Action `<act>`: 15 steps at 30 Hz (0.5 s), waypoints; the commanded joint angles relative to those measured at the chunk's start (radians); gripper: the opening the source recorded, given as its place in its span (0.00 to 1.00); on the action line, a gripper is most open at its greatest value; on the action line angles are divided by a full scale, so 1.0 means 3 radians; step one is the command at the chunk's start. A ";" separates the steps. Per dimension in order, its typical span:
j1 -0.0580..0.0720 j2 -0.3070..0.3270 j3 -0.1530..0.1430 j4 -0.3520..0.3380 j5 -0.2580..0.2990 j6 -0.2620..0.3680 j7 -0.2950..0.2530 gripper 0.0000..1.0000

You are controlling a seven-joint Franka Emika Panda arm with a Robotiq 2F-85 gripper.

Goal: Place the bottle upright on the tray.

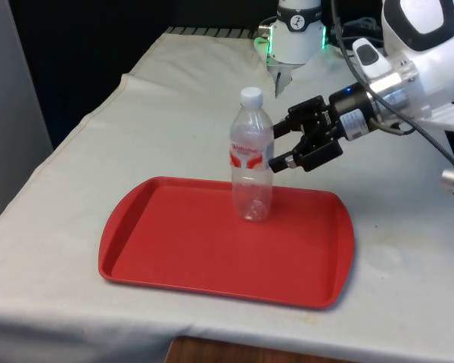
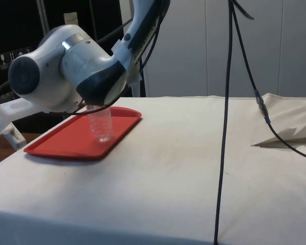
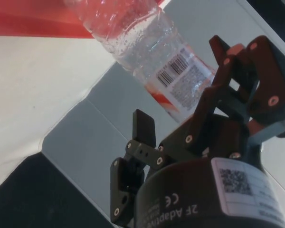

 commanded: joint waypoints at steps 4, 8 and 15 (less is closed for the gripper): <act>0.0000 0.0000 0.0007 0.0000 0.0037 0.0037 0.0007 1.00; -0.0027 0.0007 0.0037 0.0003 0.0110 0.0143 0.0040 1.00; -0.0033 -0.0003 0.0040 0.0000 0.0187 0.0237 0.0053 1.00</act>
